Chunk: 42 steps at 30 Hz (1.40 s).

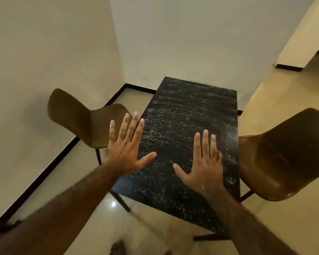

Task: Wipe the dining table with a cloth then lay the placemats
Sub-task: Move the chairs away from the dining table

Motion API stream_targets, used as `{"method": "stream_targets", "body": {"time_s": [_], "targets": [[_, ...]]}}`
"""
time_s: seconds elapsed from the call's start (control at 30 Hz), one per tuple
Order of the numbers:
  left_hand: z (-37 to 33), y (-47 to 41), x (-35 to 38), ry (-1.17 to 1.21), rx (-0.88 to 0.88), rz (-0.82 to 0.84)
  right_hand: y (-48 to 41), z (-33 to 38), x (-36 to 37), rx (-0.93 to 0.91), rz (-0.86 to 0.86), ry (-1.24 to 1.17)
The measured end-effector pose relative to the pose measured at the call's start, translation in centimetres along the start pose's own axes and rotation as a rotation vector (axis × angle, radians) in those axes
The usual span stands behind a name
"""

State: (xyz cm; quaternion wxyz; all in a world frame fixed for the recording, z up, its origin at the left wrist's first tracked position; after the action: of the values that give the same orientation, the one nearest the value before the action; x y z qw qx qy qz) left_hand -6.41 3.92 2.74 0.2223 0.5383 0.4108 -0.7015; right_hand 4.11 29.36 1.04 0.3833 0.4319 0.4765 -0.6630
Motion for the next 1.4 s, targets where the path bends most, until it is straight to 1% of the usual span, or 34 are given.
{"method": "stream_targets", "body": {"time_s": [0.03,0.07,0.27,0.43,0.7,0.87,1.0,1.1,1.23,1.4], "targets": [[0.4,1.1,0.5,-0.013,-0.024,0.043,0.5,0.9,0.9,0.001,0.049,-0.017],[0.7,2.0,0.5,0.007,-0.032,0.048,0.9,1.6,1.3,0.005,0.072,-0.038],[5.3,10.3,2.3,-0.060,-0.118,0.096,4.2,8.3,5.8,-0.097,0.155,-0.019],[10.9,17.1,2.4,-0.101,-0.235,0.163,6.0,15.1,8.3,-0.166,0.208,-0.032],[22.2,26.3,0.2,-0.112,-0.375,0.167,6.3,29.6,10.1,-0.264,0.225,-0.061],[29.7,30.7,-0.9,-0.101,-0.418,0.211,6.2,39.2,11.7,-0.315,0.234,-0.063],[34.8,32.5,-1.6,-0.097,-0.427,0.241,5.6,45.7,13.0,-0.351,0.254,-0.037],[37.6,33.2,-1.8,-0.093,-0.413,0.233,4.6,49.5,13.4,-0.381,0.247,-0.042],[41.4,32.7,-0.8,-0.078,-0.422,0.260,2.0,53.1,14.5,-0.403,0.242,-0.027],[46.2,29.6,1.6,-0.075,-0.417,0.268,-2.7,56.3,17.2,-0.413,0.231,-0.030]]}}
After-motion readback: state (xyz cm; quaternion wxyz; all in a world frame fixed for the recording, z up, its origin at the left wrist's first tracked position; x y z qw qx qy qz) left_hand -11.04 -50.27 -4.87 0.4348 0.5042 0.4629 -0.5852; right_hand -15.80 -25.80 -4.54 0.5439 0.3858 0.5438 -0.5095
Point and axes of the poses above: each hand's wrist, its own y-axis away from the middle knuckle, its own x-axis out of the palm, z = x × y, the point moved 8 cm from there along -y, towards the middle knuckle, and after that the axes turned 5 degrees about x, right-handed, at the moved point
